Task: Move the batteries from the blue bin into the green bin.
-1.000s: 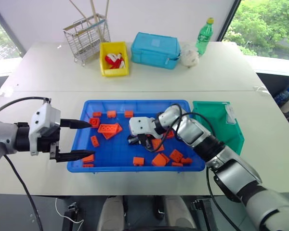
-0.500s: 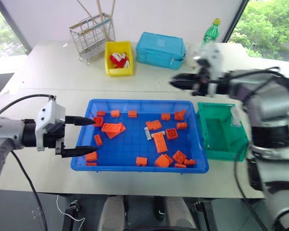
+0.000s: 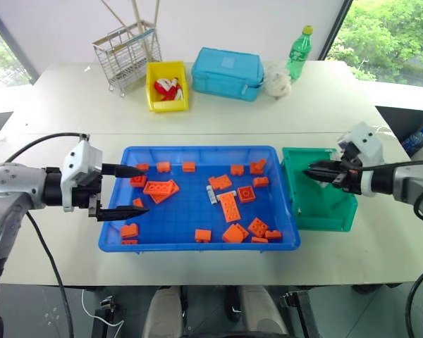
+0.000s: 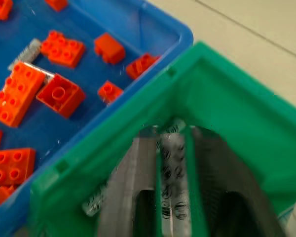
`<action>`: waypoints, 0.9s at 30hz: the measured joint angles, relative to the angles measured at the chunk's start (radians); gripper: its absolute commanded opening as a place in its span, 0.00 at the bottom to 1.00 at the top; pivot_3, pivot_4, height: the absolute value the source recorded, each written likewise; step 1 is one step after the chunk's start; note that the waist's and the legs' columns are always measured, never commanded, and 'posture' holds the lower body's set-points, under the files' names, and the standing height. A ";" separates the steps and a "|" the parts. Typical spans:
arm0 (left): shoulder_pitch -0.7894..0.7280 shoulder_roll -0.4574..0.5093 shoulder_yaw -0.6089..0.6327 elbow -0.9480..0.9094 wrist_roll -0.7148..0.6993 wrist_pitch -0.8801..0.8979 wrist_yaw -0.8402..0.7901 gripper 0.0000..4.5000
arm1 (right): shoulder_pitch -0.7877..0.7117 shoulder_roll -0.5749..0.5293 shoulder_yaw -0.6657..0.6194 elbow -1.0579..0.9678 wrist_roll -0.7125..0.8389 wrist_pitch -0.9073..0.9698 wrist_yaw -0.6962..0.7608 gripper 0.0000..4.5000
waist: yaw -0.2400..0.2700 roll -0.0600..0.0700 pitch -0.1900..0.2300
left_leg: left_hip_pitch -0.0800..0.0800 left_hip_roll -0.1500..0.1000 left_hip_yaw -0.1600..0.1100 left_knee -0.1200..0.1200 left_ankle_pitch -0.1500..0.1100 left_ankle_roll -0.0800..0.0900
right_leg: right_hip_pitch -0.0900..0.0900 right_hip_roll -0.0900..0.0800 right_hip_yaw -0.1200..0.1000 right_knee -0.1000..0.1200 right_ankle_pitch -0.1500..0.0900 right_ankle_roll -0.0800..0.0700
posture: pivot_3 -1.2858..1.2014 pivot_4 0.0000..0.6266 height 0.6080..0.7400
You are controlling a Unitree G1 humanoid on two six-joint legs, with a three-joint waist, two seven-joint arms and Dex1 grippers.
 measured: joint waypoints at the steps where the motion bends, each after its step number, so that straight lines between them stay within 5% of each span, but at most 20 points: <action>1: -0.002 0.000 0.000 0.002 0.000 0.000 0.000 1.00 | -0.013 0.000 0.003 -0.002 0.001 -0.007 -0.006 0.69 | -0.001 0.000 0.000 | 0.000 0.000 0.000 0.000 0.000 0.000 | 0.000 0.000 0.000 0.000 0.000 0.000 | 0.52 0.24 0.97; 9: -0.024 -0.017 -0.027 0.000 0.000 0.002 -0.001 1.00 | -0.337 0.126 0.194 0.020 0.072 -0.004 0.000 0.69 | -0.003 0.000 0.000 | 0.001 0.001 -0.001 -0.001 0.000 0.000 | 0.000 0.001 0.000 0.001 0.000 0.000 | 0.52 0.24 0.97; 19: -0.021 -0.021 -0.034 -0.046 -0.004 0.012 0.026 1.00 | -0.377 0.288 0.619 0.145 -0.027 -0.130 0.069 0.69 | 0.004 0.000 0.000 | -0.005 0.000 -0.001 0.003 0.000 0.000 | -0.002 -0.001 -0.001 0.000 0.000 0.000 | 0.52 0.24 0.97; 27: 0.046 -0.014 0.011 -0.104 -0.024 0.047 0.054 1.00 | -0.376 0.342 0.672 0.194 -0.050 -0.091 0.062 0.69 | -0.001 0.000 0.000 | -0.004 0.000 -0.002 0.003 0.000 0.000 | -0.002 0.000 -0.002 0.001 0.000 0.000 | 0.52 0.24 0.97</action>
